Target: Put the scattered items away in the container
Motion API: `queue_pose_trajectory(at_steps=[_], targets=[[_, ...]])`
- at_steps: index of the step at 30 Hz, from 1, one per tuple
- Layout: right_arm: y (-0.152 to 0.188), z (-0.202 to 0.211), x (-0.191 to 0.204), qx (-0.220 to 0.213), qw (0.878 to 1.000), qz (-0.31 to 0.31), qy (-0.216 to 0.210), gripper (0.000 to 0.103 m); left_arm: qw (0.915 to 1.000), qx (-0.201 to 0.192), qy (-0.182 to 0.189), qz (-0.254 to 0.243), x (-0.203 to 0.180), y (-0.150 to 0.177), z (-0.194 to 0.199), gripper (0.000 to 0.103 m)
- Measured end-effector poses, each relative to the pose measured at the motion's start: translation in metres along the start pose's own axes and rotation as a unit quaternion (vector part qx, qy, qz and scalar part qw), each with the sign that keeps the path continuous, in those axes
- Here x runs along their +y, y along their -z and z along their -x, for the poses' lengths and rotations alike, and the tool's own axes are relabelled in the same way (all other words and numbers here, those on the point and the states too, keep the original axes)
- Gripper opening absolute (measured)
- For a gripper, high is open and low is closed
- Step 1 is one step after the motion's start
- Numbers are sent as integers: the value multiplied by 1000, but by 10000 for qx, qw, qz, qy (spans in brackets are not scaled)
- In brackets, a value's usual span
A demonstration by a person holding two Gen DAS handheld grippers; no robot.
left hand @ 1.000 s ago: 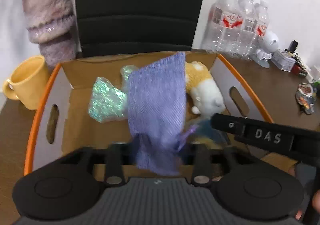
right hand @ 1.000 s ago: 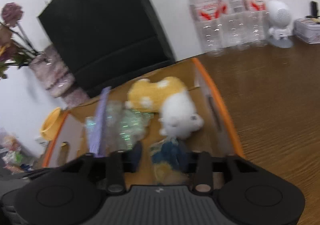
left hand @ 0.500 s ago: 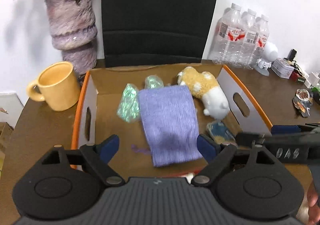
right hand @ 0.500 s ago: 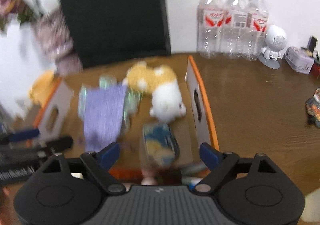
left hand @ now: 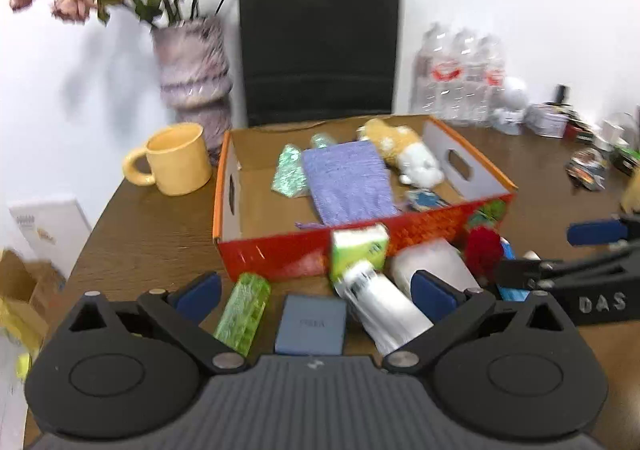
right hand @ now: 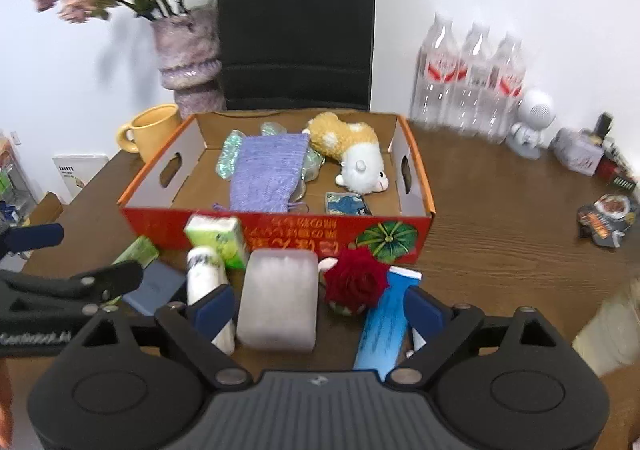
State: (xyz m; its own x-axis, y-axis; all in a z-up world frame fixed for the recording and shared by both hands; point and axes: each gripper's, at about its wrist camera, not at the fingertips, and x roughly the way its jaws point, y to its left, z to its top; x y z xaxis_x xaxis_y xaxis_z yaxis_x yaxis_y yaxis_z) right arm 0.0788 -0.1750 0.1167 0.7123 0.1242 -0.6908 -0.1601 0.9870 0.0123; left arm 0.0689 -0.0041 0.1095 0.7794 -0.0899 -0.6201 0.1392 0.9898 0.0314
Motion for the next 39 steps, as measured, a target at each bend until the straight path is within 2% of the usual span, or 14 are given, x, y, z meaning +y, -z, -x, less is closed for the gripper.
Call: queue_pose_trajectory(at_steps=[4,7,10,15,18,24,39], targets=[[40,20,13,-498,9985,92,229,91,9998,-138,-104,63,-3,35,18,103],[73,24,20,-696,9971,209,243,95,9993,-232,-235,202,-5,63,22,103],[101,20,21,-736,9965,307,266,96,9987,-279,-292,318,-7,87,21,103],[129,5,13,-532,9982,-227,176,97,9978,-271,-416,435,-10,120,16,103],[139,2,9,-524,9975,-465,-1,98,9980,-222,-429,414,-11,123,12,103],[144,-13,15,-385,9984,-256,336,100,9983,-135,-434,371,-12,127,5,103],[139,-22,13,-322,9974,-475,443,103,9984,157,-347,416,-8,129,-13,103]])
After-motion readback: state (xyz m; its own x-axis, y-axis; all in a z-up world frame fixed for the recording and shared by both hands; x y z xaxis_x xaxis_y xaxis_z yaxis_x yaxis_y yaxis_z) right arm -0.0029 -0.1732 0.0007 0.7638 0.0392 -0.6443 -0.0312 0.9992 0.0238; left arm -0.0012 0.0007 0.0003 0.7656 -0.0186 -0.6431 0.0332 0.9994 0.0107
